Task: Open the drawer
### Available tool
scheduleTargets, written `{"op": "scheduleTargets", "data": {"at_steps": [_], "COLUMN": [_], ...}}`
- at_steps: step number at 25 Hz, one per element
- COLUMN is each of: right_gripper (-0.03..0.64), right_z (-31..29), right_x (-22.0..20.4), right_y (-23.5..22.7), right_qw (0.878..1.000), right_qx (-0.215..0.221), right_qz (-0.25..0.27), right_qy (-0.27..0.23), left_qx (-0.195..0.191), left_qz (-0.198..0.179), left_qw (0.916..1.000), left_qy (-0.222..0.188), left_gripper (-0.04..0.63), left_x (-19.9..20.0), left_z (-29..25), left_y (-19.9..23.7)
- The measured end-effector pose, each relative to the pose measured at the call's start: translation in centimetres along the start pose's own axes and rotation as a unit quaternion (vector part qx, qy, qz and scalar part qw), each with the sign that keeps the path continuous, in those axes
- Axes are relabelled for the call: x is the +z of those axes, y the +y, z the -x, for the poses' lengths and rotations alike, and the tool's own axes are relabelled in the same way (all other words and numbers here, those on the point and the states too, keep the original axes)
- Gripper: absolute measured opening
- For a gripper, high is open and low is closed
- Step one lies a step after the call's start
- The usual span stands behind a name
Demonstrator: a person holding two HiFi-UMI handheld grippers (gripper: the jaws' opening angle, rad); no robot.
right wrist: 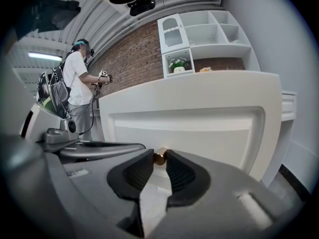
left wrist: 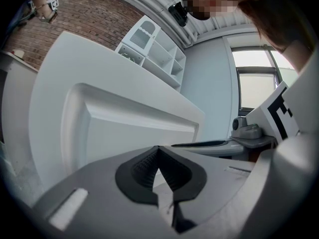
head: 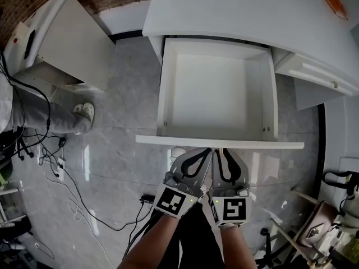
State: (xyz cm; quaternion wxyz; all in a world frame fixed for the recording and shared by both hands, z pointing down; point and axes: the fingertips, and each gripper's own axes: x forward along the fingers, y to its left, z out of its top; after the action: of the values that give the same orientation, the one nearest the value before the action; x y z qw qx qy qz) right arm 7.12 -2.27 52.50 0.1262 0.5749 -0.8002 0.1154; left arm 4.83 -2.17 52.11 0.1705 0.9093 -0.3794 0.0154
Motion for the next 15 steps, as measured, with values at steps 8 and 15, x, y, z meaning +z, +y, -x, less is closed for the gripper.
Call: {"op": "scheduleTargets", "data": {"at_steps": [8,15], "right_gripper": [0.077,0.08], "right_z": [0.31,0.13], "right_x": [0.11,-0.21], "right_y": [0.38,0.38], "right_qw": [1.0,1.0], "right_qx": [0.009,0.013], "right_qz": [0.002,0.002], "right_qy": [0.007,0.015], "left_qx": [0.008,0.018], "left_qz": [0.007,0.008], "left_qw": [0.9999,0.9998], "left_qy": [0.004,0.01], "left_gripper": [-0.013,-0.012], "left_x": [-0.35,-0.92], "left_z": [0.46,0.58], "left_y": [-0.21,-0.36]}}
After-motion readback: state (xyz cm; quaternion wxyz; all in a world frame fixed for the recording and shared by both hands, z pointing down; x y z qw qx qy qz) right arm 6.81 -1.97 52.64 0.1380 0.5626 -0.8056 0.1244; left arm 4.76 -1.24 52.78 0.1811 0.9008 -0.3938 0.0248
